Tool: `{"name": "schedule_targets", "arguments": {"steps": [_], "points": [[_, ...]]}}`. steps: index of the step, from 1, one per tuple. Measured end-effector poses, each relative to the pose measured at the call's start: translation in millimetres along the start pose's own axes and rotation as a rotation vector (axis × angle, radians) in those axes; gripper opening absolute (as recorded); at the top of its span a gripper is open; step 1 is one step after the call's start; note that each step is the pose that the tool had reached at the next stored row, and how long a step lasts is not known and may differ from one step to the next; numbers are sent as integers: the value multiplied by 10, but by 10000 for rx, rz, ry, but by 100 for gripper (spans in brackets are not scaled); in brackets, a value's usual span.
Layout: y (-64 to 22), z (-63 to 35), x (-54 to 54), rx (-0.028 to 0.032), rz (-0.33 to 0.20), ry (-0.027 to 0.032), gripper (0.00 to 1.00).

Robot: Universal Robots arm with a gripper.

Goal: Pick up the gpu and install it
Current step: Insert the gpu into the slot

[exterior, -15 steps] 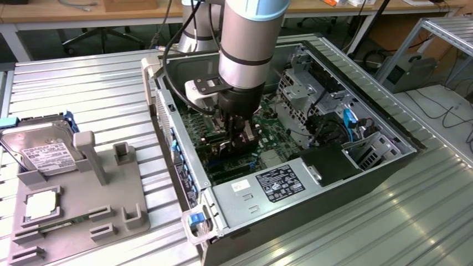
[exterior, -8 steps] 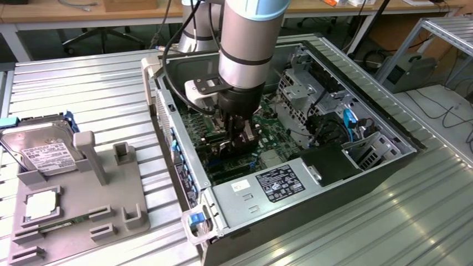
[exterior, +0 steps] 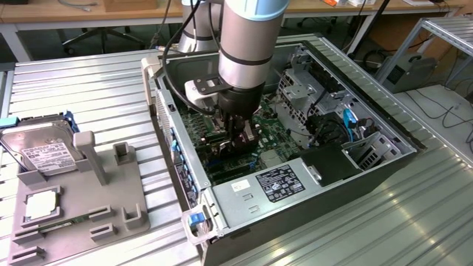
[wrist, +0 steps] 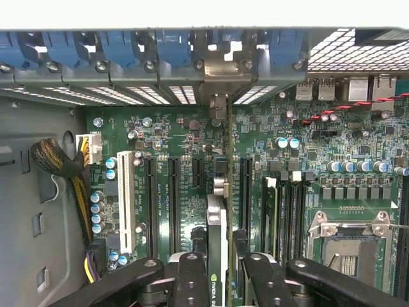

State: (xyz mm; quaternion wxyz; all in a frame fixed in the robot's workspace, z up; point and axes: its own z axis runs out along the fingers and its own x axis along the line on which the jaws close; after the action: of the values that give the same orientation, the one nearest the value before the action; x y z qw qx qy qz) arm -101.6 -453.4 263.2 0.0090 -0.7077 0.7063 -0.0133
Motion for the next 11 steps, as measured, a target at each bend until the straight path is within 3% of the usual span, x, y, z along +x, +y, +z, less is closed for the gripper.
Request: {"name": "schedule_targets", "arguments": {"steps": [4, 11], "points": [[2, -2, 0, 70, -18, -13, 27], [7, -6, 1, 133, -17, -7, 27]]}}
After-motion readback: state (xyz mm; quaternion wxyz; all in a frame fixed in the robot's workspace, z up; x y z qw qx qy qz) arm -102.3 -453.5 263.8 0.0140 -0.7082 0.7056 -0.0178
